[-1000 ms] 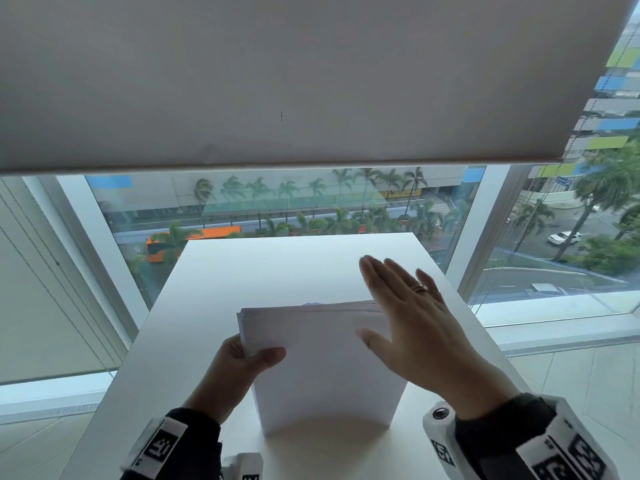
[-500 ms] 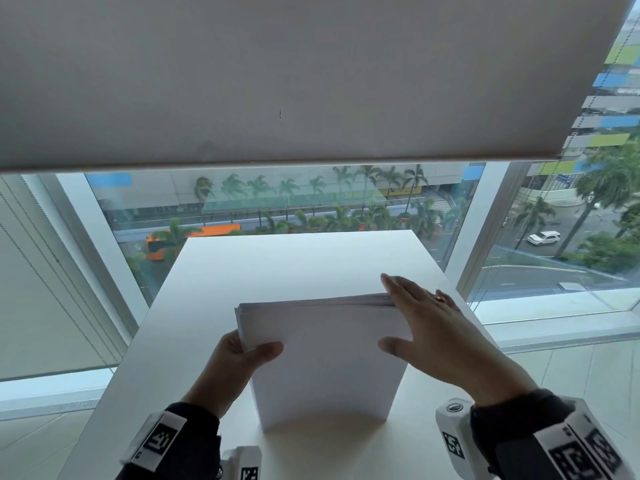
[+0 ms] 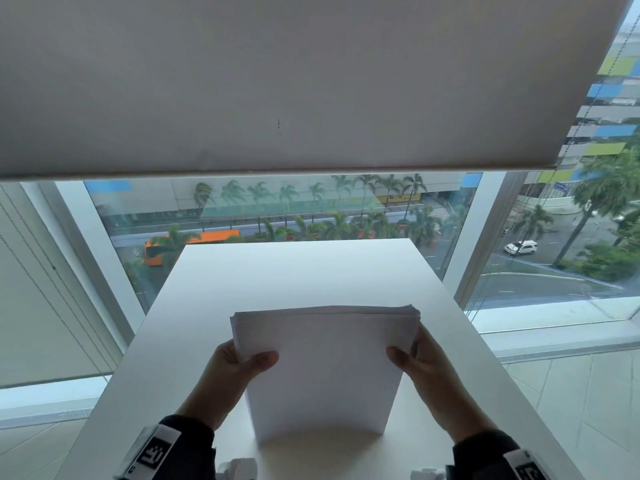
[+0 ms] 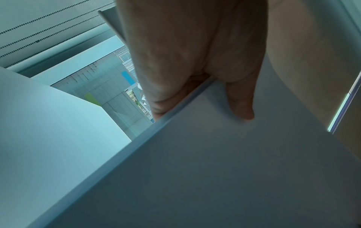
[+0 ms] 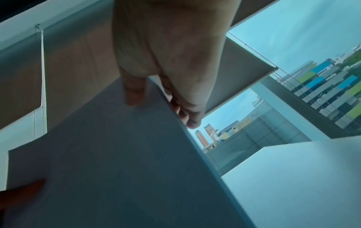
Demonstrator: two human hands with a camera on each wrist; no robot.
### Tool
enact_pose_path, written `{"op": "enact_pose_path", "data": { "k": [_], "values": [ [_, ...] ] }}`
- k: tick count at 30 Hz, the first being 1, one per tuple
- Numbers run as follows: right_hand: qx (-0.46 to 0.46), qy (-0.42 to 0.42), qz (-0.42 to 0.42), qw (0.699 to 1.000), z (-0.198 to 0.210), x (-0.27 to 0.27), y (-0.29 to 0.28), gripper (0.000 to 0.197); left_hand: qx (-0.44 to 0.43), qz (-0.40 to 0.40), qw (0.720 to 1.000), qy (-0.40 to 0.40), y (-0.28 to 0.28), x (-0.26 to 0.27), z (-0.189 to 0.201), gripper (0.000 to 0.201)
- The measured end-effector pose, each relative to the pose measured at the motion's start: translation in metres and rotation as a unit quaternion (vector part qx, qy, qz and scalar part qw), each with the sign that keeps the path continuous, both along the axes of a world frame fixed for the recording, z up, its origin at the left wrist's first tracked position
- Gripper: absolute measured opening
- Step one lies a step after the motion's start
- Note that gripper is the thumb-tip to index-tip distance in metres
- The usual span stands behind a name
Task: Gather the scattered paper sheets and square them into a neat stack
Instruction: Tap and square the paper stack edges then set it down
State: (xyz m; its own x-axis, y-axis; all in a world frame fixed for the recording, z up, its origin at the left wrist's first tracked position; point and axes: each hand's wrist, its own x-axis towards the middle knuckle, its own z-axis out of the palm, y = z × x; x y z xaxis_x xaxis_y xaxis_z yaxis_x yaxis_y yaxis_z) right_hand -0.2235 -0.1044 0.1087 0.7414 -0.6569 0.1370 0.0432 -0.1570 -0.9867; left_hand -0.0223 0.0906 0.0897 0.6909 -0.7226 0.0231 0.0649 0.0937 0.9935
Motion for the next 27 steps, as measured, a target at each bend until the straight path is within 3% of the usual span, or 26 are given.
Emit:
{"op": "enact_pose_path", "data": {
  "k": [3,7,12,14,15,18,19,22,24,26,27],
  "values": [
    [-0.009,0.01,-0.043,0.999,0.0,0.004,0.001,0.039,-0.001,-0.001,1.0,-0.001,0.0,-0.001,0.002,0.034],
    [-0.011,-0.017,-0.057,0.998,0.014,0.007,0.001,0.022,-0.008,0.008,1.0,-0.003,0.002,-0.002,0.002,0.069],
    [-0.156,-0.008,-0.074,0.985,0.055,0.005,0.001,0.037,-0.011,0.001,1.0,0.005,0.001,-0.003,0.003,0.067],
    [-0.285,0.06,-0.056,0.955,0.07,0.004,0.005,0.03,-0.004,0.001,1.0,0.005,0.002,-0.003,0.003,0.061],
    [-0.36,0.116,-0.038,0.925,0.077,0.005,0.009,0.027,-0.003,-0.001,1.0,0.003,0.002,-0.003,0.004,0.062],
    [-0.543,0.303,0.017,0.783,0.095,0.014,0.024,0.056,0.007,-0.005,1.0,0.002,0.003,-0.002,0.003,0.056],
    [-0.561,0.333,0.032,0.757,0.099,0.02,0.028,0.063,0.01,-0.007,1.0,0.01,0.003,-0.002,0.003,0.043],
    [-0.544,0.351,0.085,0.758,0.105,0.042,0.041,0.061,0.012,-0.01,1.0,0.023,0.002,-0.004,0.005,0.014],
    [-0.544,0.35,0.109,0.755,0.105,0.052,0.046,0.04,0.022,-0.006,1.0,0.014,0.002,-0.004,0.005,0.014],
    [-0.555,0.349,0.112,0.747,0.109,0.058,0.05,0.005,0.028,0.0,1.0,0.006,0.002,-0.005,0.006,0.015],
    [-0.552,0.35,0.108,0.749,0.109,0.06,0.05,0.008,0.026,0.002,1.0,0.003,0.002,-0.005,0.006,0.015]
  ]
}}
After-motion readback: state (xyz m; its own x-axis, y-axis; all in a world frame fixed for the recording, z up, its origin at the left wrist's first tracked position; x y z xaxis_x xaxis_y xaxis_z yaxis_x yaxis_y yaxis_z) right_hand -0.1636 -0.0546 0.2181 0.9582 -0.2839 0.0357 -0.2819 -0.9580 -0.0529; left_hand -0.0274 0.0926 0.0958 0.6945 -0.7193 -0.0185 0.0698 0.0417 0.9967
